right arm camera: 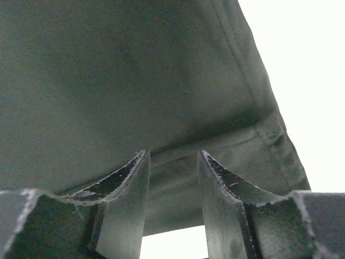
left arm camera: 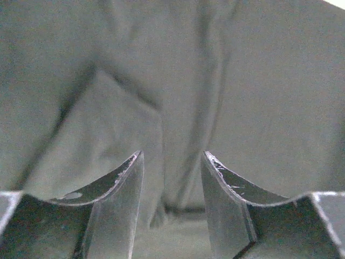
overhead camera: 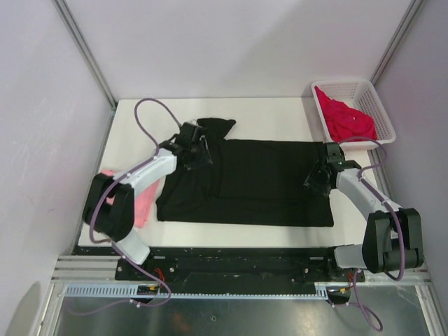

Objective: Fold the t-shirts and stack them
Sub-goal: Fold the flattened tshirt in 1/3 of the way, then grap the side of the flattened tshirt furthest away from the robot with both arms

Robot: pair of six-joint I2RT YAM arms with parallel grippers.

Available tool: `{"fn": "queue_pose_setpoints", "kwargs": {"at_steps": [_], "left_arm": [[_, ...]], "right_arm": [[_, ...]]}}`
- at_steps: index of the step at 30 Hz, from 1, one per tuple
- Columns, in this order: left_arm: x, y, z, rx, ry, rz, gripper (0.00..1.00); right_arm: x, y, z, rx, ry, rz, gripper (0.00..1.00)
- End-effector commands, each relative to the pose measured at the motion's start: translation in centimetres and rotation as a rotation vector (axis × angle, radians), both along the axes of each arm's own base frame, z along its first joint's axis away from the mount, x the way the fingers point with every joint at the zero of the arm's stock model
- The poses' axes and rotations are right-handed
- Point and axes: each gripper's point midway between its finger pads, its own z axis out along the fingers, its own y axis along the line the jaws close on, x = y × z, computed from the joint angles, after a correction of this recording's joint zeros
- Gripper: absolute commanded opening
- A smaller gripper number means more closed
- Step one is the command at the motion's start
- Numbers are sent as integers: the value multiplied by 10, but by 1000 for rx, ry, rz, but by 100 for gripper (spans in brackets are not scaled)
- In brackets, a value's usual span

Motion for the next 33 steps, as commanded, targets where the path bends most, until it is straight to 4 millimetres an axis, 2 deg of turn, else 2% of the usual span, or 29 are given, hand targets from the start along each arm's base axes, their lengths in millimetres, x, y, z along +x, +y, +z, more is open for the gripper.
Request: {"fn": "queue_pose_setpoints", "kwargs": {"at_steps": [1, 10, 15, 20, 24, 29, 33], "left_arm": [[68, 10, 26, 12, -124, 57, 51], [189, 48, 24, 81, -211, 85, 52], [234, 70, 18, 102, -249, 93, 53], [257, 80, -11, 40, -213, 114, 54], [269, 66, -38, -74, -171, 73, 53], [282, 52, -50, -154, -164, 30, 53], [285, 45, -57, -192, -153, 13, 53]], "right_arm": [[30, -3, 2, 8, -84, 1, 44], [69, -3, 7, 38, -153, 11, 43], [80, -5, 6, 22, -165, 24, 43], [85, -2, 3, 32, -165, 32, 42], [88, 3, -1, 41, -166, 38, 42], [91, 3, -5, 29, -155, 43, 42], [95, 1, -7, 23, -152, 39, 42]]}}
